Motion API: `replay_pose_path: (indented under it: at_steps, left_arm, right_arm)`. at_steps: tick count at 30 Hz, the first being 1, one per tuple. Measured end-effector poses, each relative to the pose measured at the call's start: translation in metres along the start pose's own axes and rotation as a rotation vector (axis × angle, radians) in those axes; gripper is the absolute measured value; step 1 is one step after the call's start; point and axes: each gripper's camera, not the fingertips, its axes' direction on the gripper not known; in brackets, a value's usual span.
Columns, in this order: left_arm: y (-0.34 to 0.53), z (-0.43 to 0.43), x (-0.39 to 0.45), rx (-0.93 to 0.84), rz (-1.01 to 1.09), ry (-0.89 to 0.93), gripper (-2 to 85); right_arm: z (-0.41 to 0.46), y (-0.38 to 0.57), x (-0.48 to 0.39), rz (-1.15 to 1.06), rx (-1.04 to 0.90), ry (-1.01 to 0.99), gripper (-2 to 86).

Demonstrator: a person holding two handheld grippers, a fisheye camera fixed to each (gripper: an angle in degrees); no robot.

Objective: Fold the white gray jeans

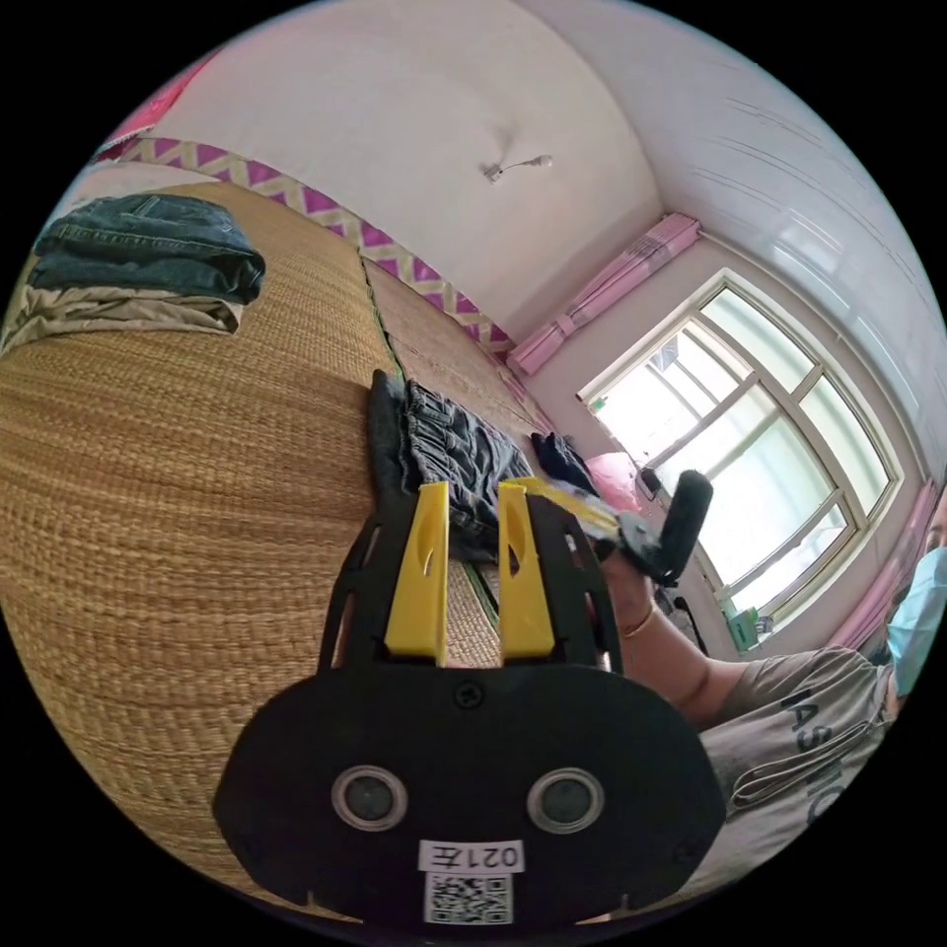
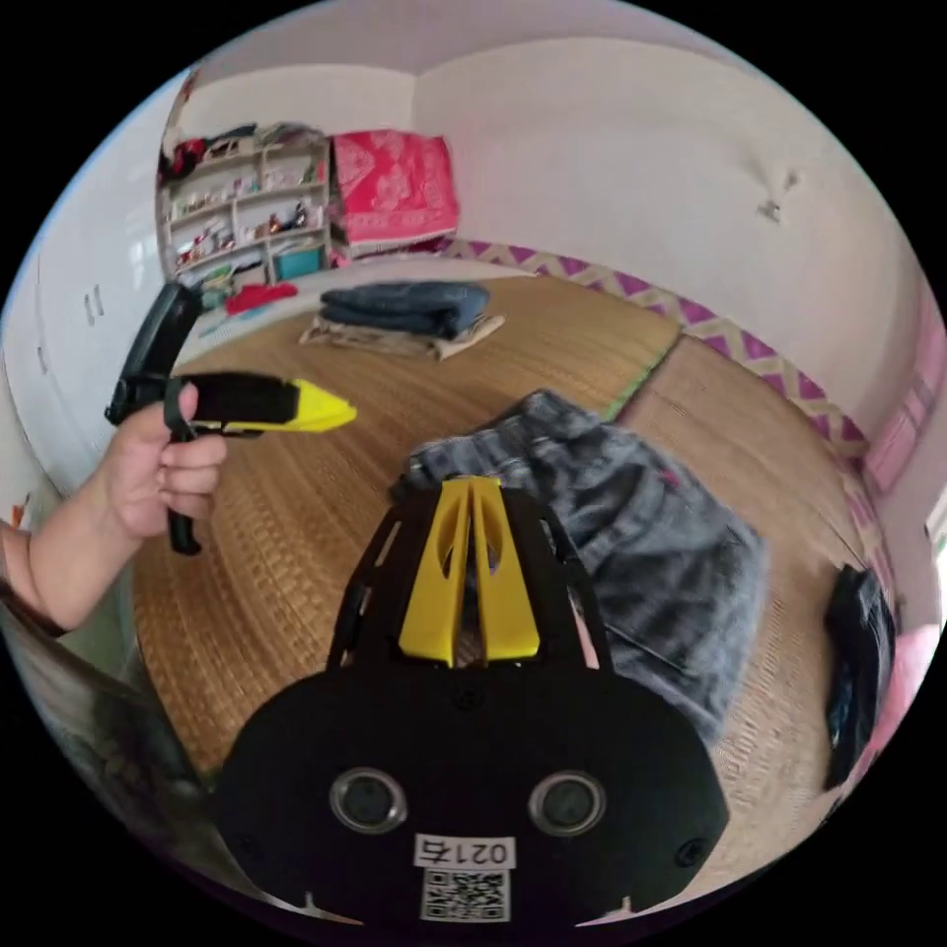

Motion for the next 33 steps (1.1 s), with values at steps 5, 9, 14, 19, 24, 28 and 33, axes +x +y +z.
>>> replay_pose_path:
  at_steps: [5,9,14,19,24,28,33]
  left_arm:
    - [-0.032,0.030,-0.018,-0.062,0.048,-0.132,9.9]
    - [-0.064,0.076,-0.049,-0.242,0.024,-0.145,18.2]
    - [-0.097,0.128,-0.098,-0.403,-0.128,0.029,18.2]
    - [-0.111,0.174,-0.110,-0.524,-0.144,-0.033,10.2]
    - [-0.109,0.174,-0.128,-0.476,-0.185,0.053,5.1]
    - [-0.104,0.154,-0.118,-0.432,-0.152,0.094,4.6]
    - [-0.110,0.084,-0.114,-0.331,-0.125,0.157,4.5]
  right_arm:
    - [-0.101,0.068,0.151,0.232,0.090,0.191,5.7]
    - [-0.110,0.136,0.296,0.448,-0.065,0.086,10.5]
    - [-0.068,0.219,0.426,0.742,-0.155,-0.256,12.3]
    - [-0.038,0.277,0.503,0.941,-0.057,-0.515,9.5]
    - [-0.004,0.304,0.549,0.985,-0.057,-0.738,2.0]
    - [-0.039,0.279,0.562,0.865,-0.072,-0.657,1.1]
    - [-0.080,0.174,0.551,0.642,-0.075,-0.599,0.7]
